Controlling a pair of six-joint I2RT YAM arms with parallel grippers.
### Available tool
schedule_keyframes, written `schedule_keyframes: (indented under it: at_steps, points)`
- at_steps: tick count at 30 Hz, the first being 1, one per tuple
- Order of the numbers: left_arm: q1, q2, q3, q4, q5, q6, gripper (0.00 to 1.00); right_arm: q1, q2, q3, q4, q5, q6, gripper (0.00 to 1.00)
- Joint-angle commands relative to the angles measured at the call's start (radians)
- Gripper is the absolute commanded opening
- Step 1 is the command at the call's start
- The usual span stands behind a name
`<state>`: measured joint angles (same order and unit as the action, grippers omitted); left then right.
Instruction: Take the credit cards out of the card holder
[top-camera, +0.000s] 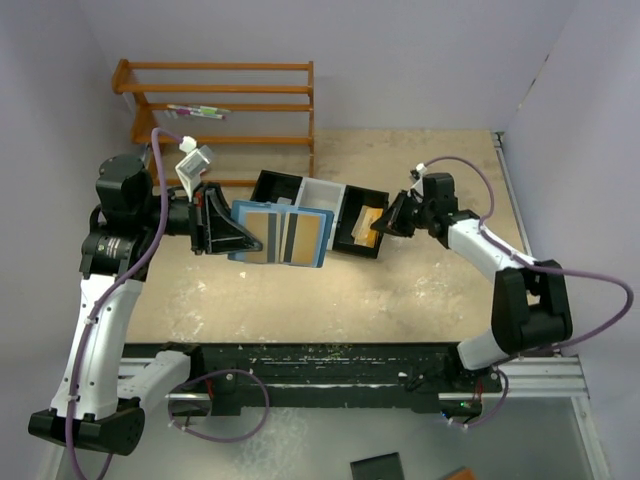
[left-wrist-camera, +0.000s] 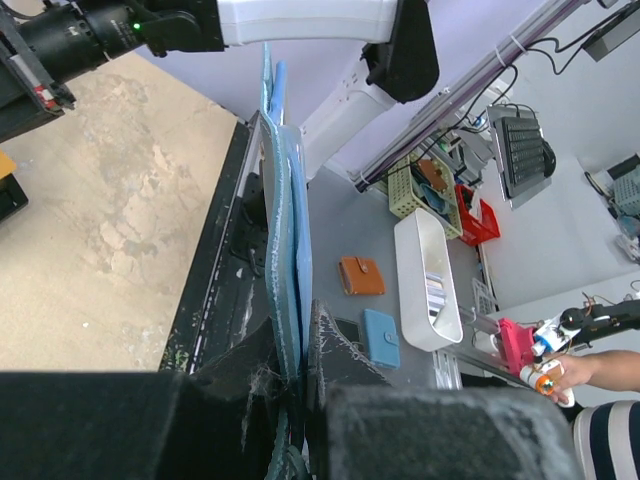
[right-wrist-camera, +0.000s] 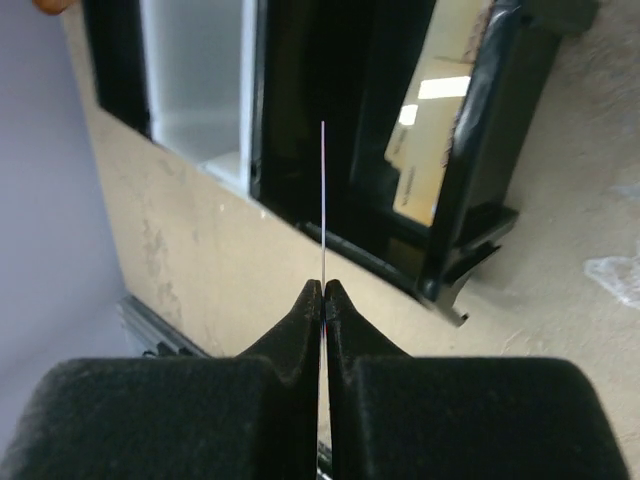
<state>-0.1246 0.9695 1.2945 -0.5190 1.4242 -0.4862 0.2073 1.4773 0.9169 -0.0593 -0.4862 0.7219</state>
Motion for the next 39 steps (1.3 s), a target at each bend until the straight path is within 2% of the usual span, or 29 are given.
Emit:
schedule_keyframes:
  at_steps: [1, 9, 16, 26, 31, 39]
  points:
    - [-0.001, -0.015, 0.044, 0.004, 0.005, 0.032, 0.0, 0.017, 0.068, 0.081, 0.022, 0.089, -0.028, 0.0]
    - [-0.001, -0.015, 0.051, 0.005, 0.002, 0.032, 0.0, 0.073, 0.211, 0.229, -0.025, 0.183, -0.047, 0.0]
    - [-0.001, -0.013, 0.053, 0.005, 0.004, 0.035, 0.0, 0.123, 0.281, 0.305, -0.13, 0.303, -0.1, 0.0]
    - [-0.001, -0.018, 0.055, 0.005, 0.004, 0.032, 0.01, 0.138, 0.236, 0.262, -0.143, 0.378, -0.081, 0.0]
    - [-0.001, -0.018, 0.058, 0.004, 0.004, 0.031, 0.01, 0.138, 0.225, 0.249, -0.151, 0.389, -0.079, 0.11]
    - [-0.001, -0.017, 0.065, 0.002, 0.005, 0.028, 0.01, 0.138, 0.163, 0.215, -0.14, 0.422, -0.056, 0.12]
